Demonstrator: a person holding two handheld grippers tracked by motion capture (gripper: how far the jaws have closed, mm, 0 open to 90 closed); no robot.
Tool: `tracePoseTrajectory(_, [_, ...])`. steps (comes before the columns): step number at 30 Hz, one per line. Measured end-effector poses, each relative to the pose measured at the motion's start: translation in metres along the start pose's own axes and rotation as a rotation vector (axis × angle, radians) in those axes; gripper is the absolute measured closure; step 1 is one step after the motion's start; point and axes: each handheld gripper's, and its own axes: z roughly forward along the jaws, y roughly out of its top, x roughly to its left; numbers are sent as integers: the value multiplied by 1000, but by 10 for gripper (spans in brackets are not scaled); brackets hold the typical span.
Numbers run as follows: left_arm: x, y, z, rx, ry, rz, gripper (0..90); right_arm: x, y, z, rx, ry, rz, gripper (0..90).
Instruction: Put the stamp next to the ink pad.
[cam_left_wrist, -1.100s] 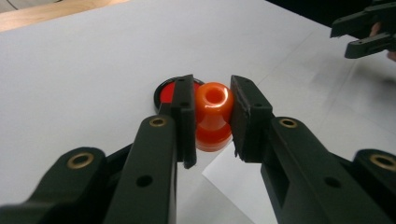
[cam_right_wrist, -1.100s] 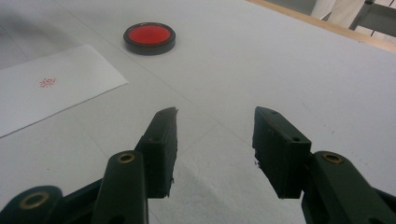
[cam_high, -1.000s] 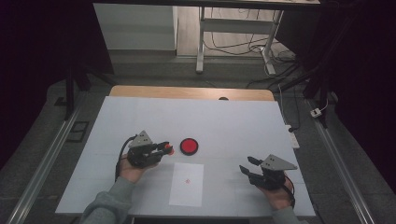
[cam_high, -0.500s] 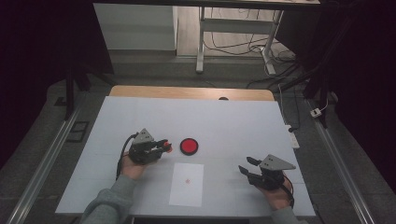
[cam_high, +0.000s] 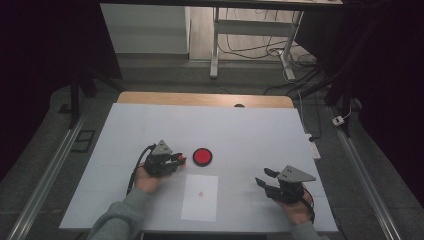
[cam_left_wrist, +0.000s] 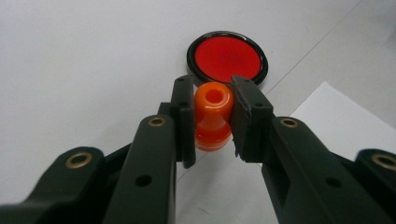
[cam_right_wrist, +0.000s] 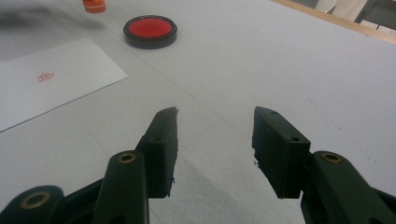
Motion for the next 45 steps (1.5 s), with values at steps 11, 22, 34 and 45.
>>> tracePoseTrajectory(11, [-1,-2,6,31,1,3,712,0,0,0,3,-3,-1,497])
tracePoseTrajectory(22, [-4,-4,12,77,3,25,682,0,0,0,-2,-4,1,497])
tracePoseTrajectory(34, [-4,0,-1,-12,12,-15,382,-2,0,-3,-1,-14,5,497])
tracePoseTrajectory(45, [-6,3,-25,-58,-13,-33,317,-8,0,-5,-12,-4,7,495])
